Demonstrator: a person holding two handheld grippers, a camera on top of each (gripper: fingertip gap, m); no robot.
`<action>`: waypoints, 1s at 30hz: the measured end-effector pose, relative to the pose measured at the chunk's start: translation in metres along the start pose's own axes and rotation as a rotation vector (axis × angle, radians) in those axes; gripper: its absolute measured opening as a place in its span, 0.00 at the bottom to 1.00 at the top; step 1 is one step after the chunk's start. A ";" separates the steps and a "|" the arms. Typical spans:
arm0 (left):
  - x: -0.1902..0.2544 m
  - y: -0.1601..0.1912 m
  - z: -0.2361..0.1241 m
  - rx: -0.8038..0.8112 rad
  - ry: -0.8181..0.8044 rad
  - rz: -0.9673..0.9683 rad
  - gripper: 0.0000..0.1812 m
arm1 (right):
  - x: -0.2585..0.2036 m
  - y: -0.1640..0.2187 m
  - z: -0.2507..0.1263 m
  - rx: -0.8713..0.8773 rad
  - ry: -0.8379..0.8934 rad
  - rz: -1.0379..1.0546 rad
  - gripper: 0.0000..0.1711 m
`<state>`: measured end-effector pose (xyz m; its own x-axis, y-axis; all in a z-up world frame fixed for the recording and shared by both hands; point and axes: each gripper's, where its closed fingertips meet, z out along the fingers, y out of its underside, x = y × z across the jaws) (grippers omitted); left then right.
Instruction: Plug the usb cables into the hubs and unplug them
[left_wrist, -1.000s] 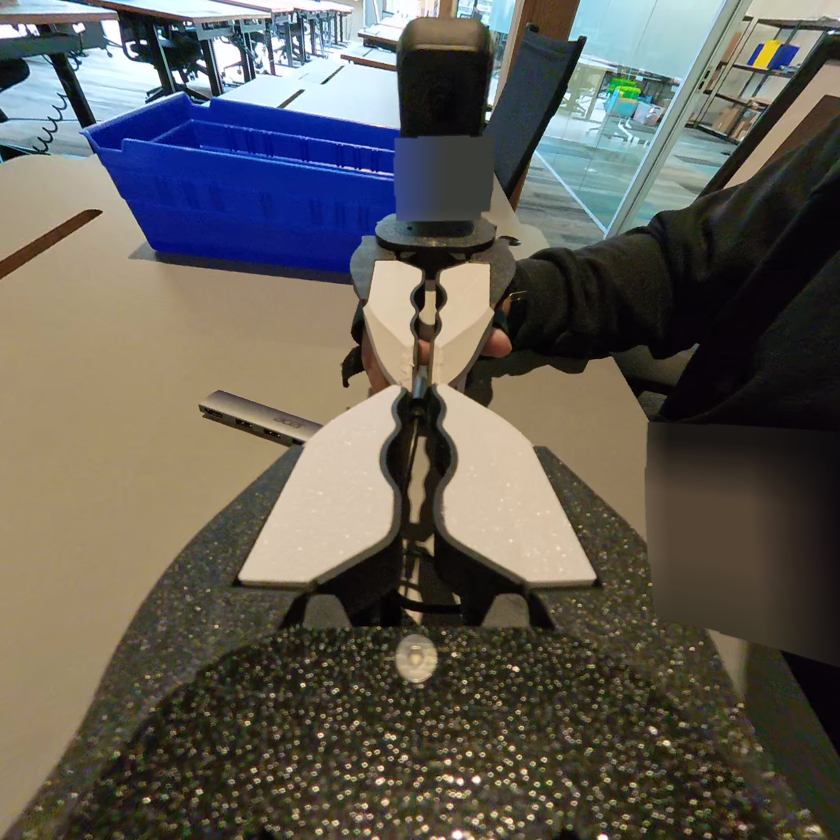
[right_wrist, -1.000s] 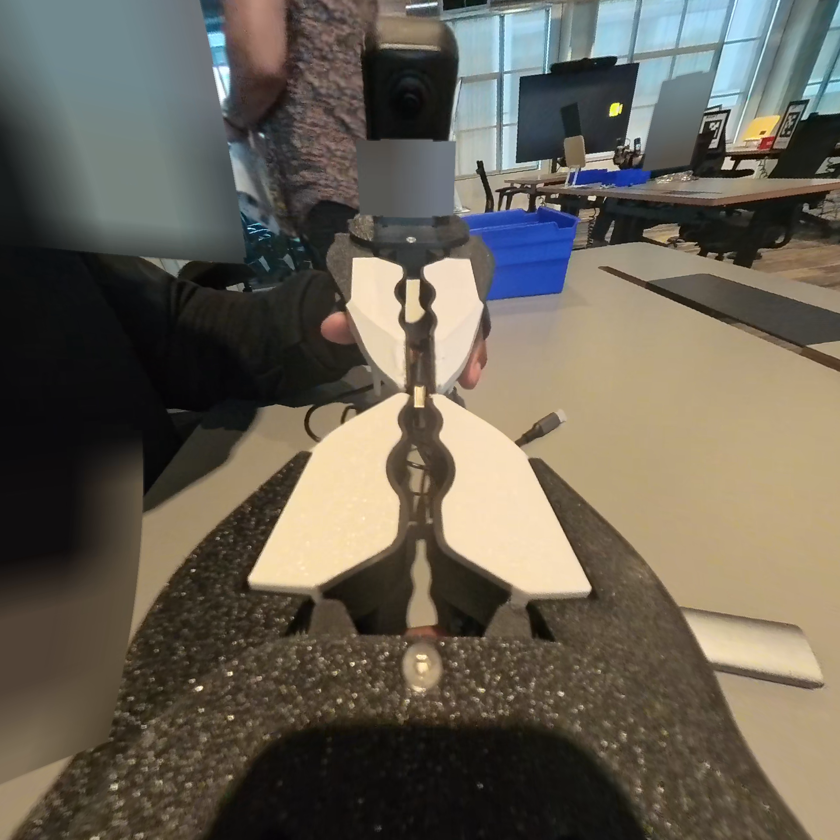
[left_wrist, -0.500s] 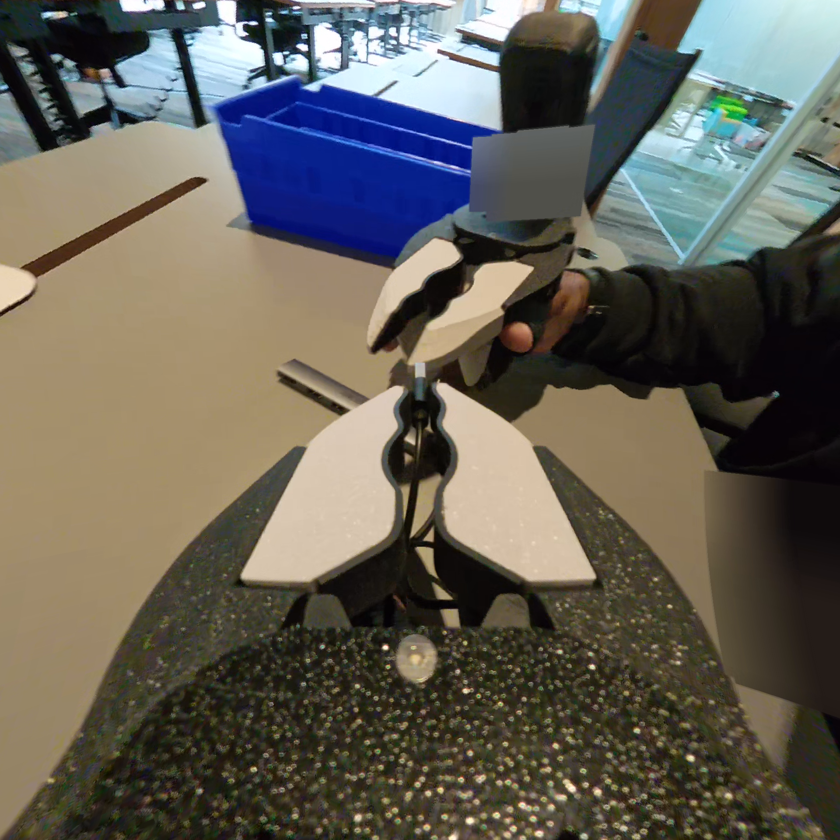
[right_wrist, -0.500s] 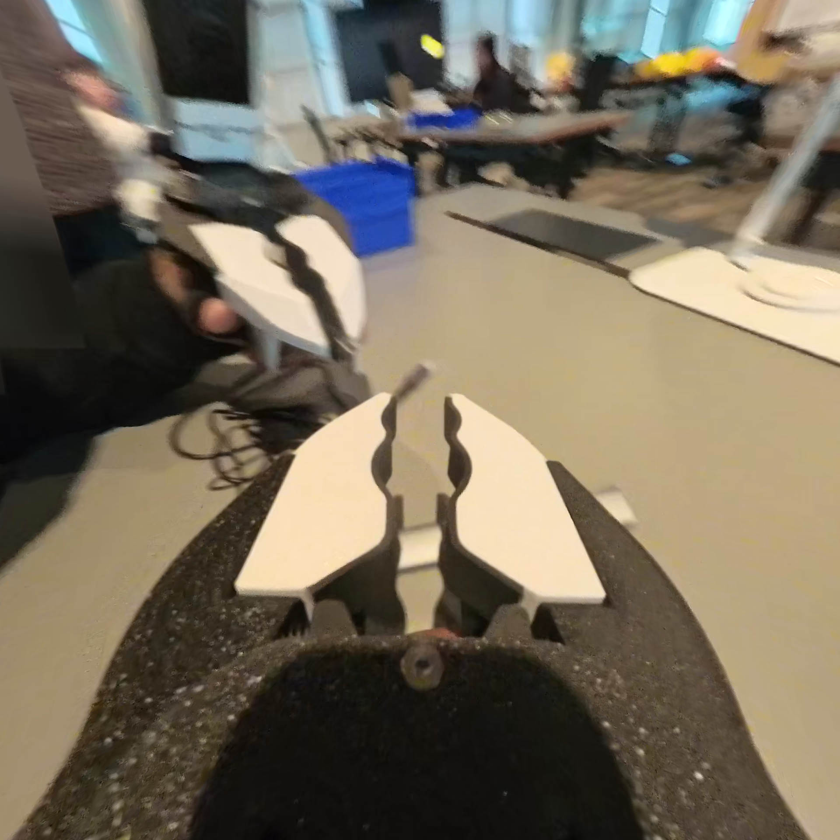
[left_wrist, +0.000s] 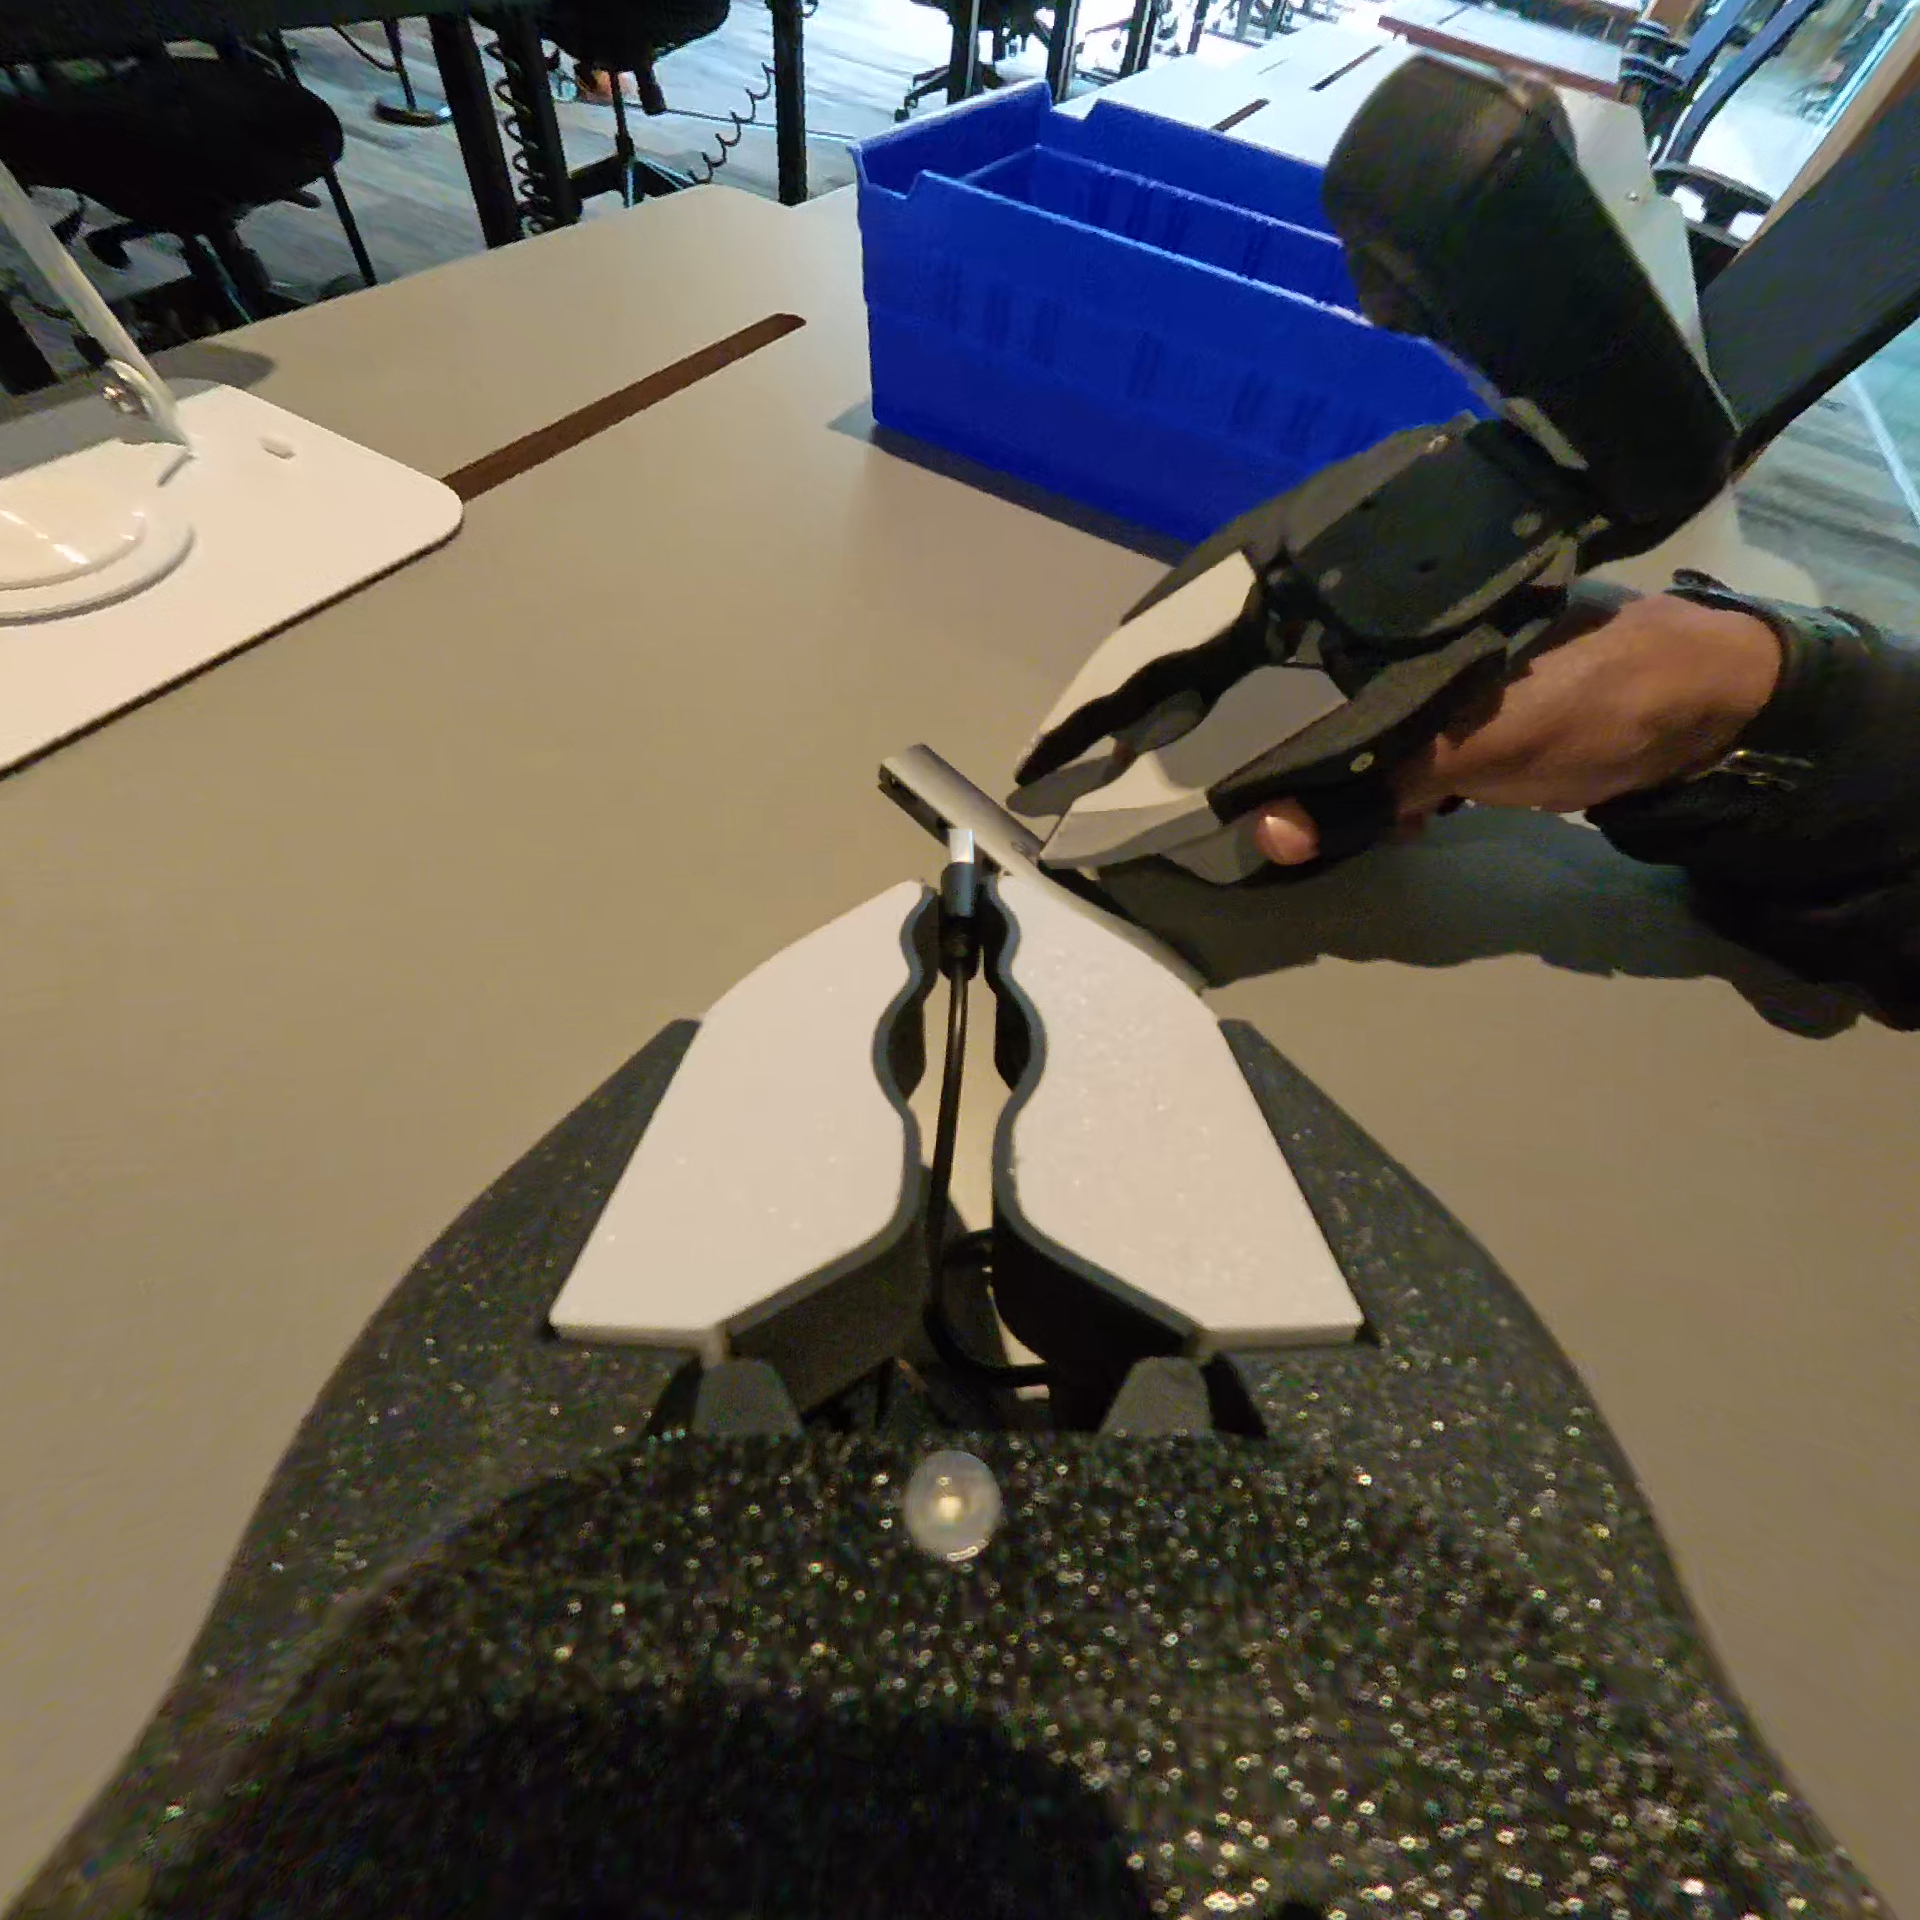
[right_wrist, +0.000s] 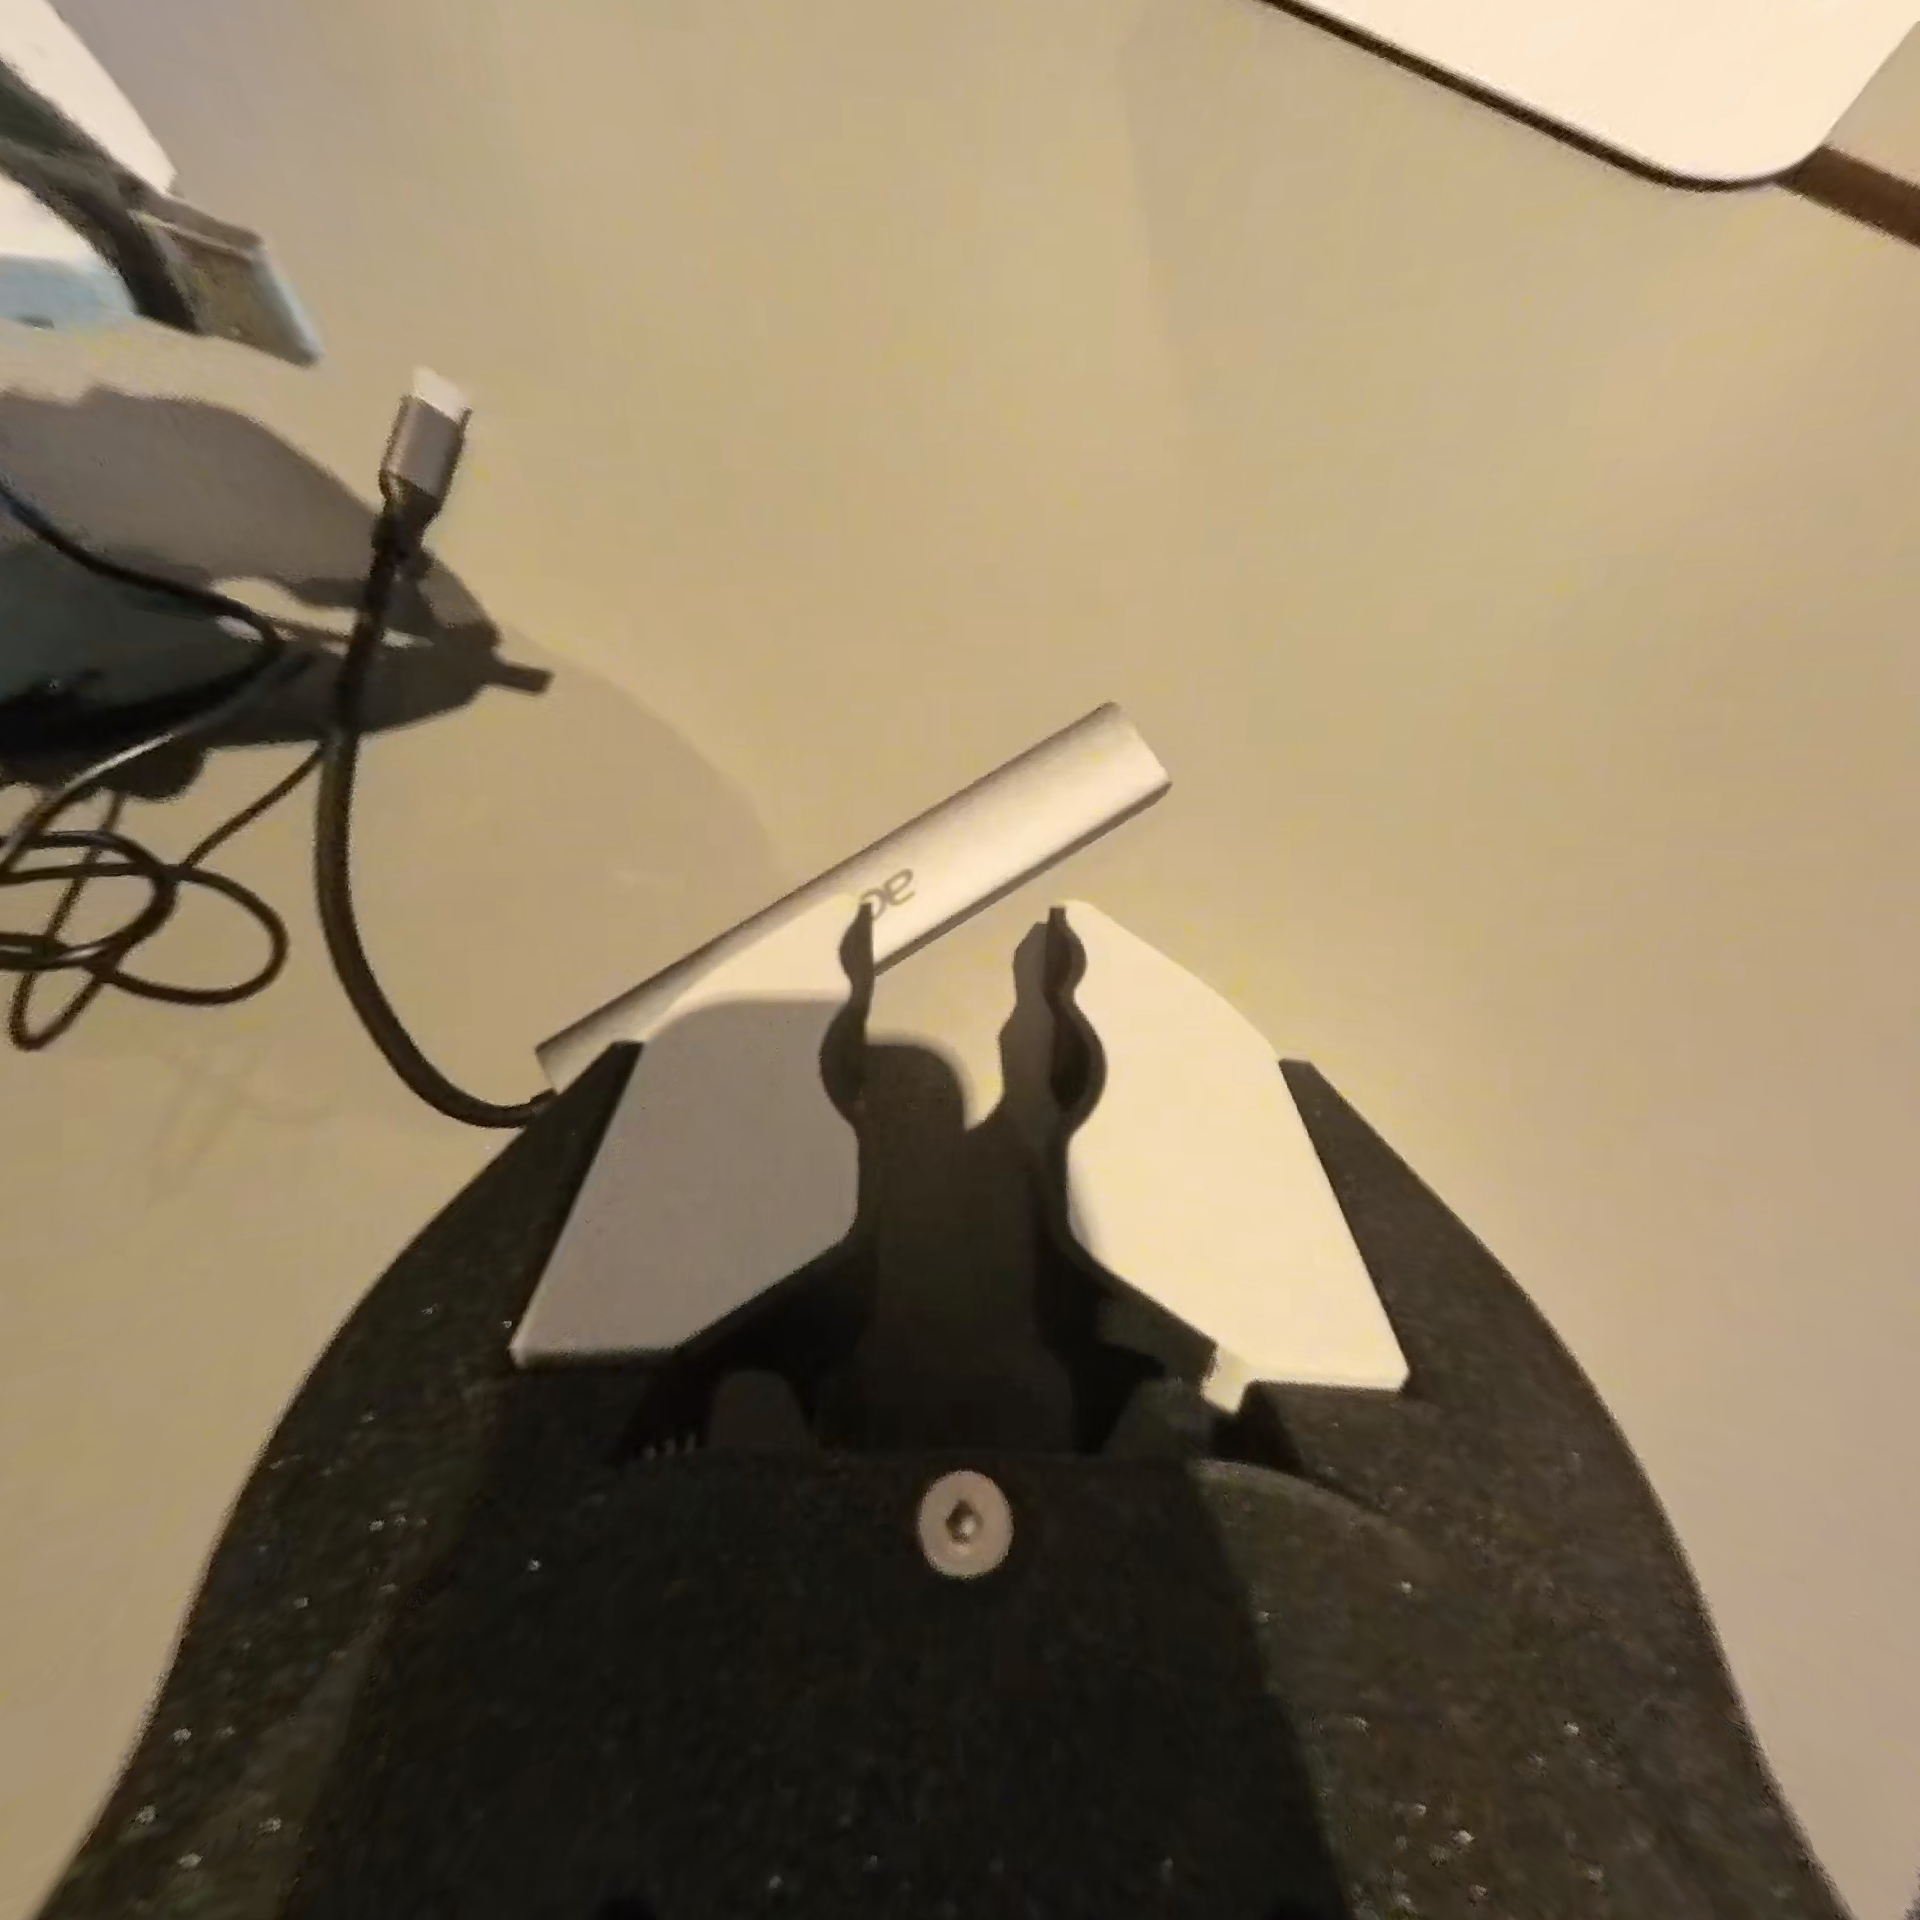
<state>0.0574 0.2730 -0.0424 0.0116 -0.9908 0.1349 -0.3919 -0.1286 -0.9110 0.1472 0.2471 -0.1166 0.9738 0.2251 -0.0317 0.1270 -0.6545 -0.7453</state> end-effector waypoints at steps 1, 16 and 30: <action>0.000 -0.001 0.000 0.005 -0.006 0.001 0.04 | -0.001 0.000 0.000 -0.002 -0.001 0.011 0.18; -0.021 -0.010 -0.009 0.055 -0.149 0.047 0.04 | -0.015 -0.011 0.013 -0.017 -0.027 0.125 0.24; -0.024 -0.020 -0.018 0.083 -0.201 0.062 0.04 | -0.040 -0.004 0.021 -0.076 0.131 0.034 0.24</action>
<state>0.0484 0.3005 -0.0209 0.1762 -0.9843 0.0052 -0.3202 -0.0624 -0.9453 0.1034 0.2563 -0.1264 0.9934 0.1093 0.0344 0.1026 -0.7140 -0.6926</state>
